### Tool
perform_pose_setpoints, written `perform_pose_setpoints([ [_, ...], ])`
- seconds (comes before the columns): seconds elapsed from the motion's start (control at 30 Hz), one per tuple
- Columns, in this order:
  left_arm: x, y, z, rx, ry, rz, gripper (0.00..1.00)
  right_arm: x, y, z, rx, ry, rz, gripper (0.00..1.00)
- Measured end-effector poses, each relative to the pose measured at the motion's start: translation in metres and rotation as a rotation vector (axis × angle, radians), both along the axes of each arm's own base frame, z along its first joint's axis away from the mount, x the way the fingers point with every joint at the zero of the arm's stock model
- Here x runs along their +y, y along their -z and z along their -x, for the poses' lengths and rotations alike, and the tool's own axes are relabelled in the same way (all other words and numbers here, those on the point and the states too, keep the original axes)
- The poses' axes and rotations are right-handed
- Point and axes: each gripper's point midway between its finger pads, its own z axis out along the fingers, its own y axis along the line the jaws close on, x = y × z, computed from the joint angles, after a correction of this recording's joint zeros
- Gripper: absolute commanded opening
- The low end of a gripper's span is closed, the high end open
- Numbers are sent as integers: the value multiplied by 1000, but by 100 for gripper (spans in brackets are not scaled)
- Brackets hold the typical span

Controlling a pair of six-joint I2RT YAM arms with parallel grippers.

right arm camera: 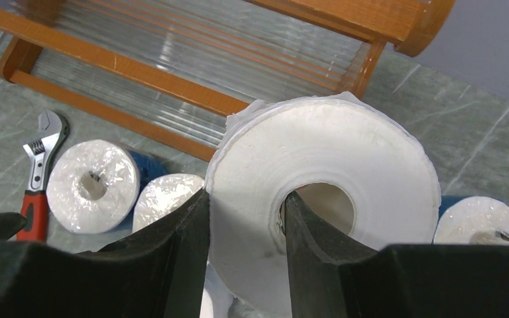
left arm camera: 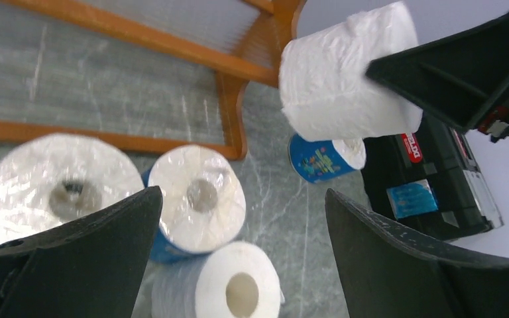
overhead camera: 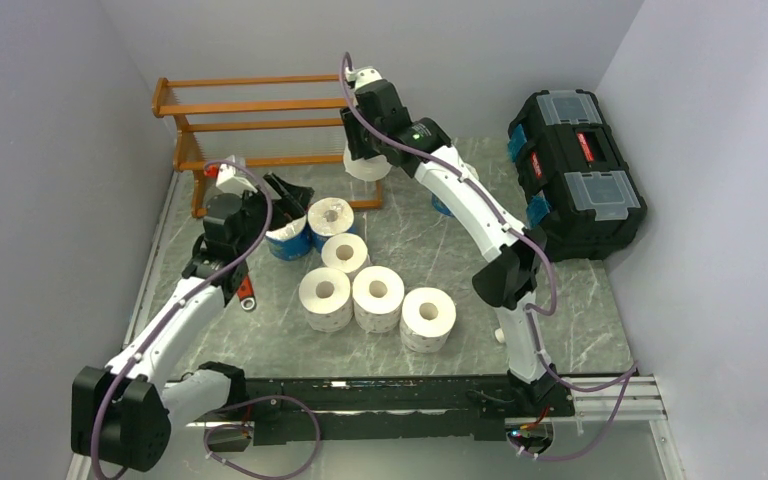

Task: Place and organize the paper towels onto the shelf
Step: Place the paper towel on the shelf.

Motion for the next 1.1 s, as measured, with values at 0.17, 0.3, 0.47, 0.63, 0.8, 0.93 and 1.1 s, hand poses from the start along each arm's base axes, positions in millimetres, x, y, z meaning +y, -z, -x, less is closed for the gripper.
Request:
perform_pose_setpoints([
  [0.17, -9, -13, -17, -153, -9, -63, 99, 10, 11, -10, -2, 3, -12, 30],
  [0.3, -19, -19, -32, -258, 15, -153, 99, 15, 21, -15, 5, 6, -14, 30],
  [0.47, -24, -8, -48, -302, 40, -244, 99, 22, 16, -15, -14, -1, -35, 31],
  [0.63, -31, -12, -56, -377, 69, -282, 99, 28, 12, -14, -30, -9, -49, 32],
  [0.8, -43, -13, -60, -442, 123, -278, 99, 37, 11, -14, -39, -20, -60, 32],
  [0.93, -52, 4, -67, -431, 164, -279, 99, 43, 16, -15, -39, -25, -62, 33],
  [1.1, -56, 23, -76, -402, 175, -279, 99, 48, 25, -17, -32, -30, -60, 34],
])
